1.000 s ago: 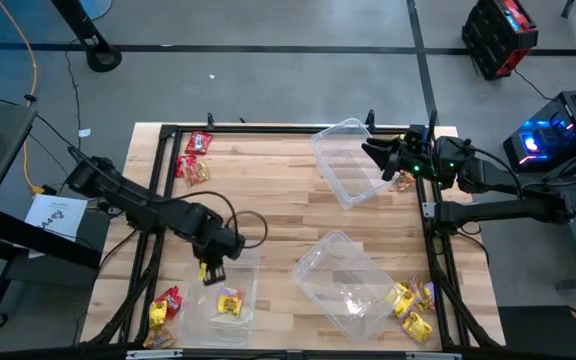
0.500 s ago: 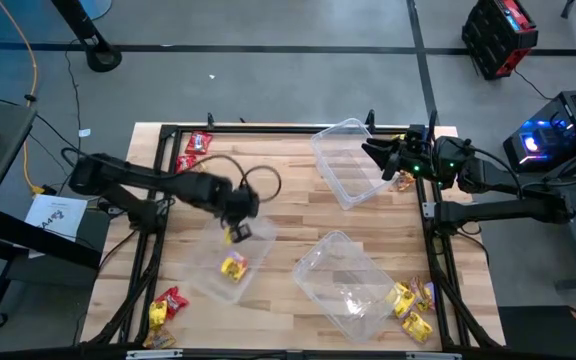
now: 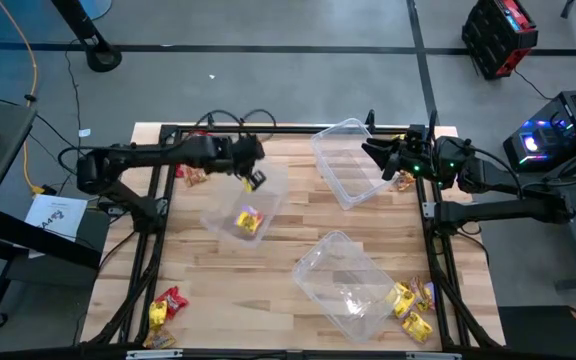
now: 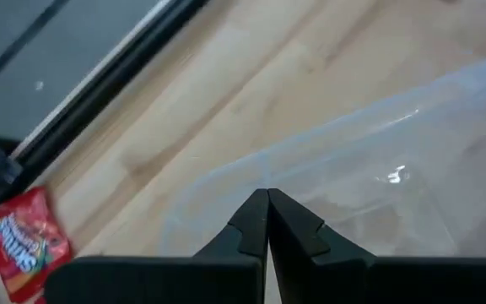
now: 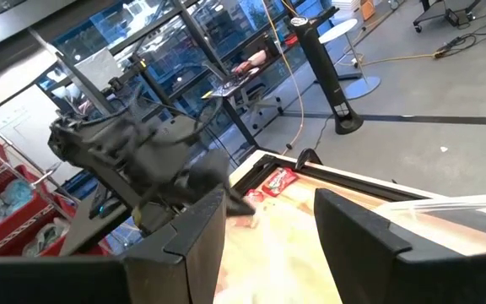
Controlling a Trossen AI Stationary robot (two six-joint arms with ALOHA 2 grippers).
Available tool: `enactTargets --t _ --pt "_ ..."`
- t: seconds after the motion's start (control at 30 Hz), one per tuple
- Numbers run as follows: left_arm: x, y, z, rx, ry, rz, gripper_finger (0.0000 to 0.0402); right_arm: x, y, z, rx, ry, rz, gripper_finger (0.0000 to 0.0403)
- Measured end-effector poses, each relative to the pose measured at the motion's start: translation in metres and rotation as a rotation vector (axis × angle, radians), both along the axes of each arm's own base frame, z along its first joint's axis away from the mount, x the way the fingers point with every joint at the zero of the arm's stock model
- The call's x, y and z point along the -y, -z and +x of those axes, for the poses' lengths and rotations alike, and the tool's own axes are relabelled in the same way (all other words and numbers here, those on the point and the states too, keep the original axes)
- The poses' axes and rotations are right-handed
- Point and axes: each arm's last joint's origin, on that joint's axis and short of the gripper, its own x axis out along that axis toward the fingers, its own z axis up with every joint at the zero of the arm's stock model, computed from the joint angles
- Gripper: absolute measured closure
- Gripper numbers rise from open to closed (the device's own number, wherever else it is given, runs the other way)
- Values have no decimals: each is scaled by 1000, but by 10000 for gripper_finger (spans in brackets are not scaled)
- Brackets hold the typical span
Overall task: Sort candy
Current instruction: Move the bottom left transparent bin to the top left on the table, then put the yellow candy into the top left transparent bin
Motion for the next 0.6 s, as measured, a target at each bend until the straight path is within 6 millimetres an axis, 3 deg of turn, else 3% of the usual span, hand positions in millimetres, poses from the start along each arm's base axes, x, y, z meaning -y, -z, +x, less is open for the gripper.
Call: enactTargets --t 0.13,0.3,0.4,0.6 --pt "-11 -6 -9 37 2 -79 401 0 0 0 -1 -1 -2 226" --pt "-2 -37 -34 104 45 -49 401 0 0 0 -4 -1 -8 226" --pt "8 -56 -56 142 83 -76 401 0 0 0 -5 -1 -8 226" --pt "45 -76 -102 181 117 -359 401 0 0 0 -6 -1 -7 226"
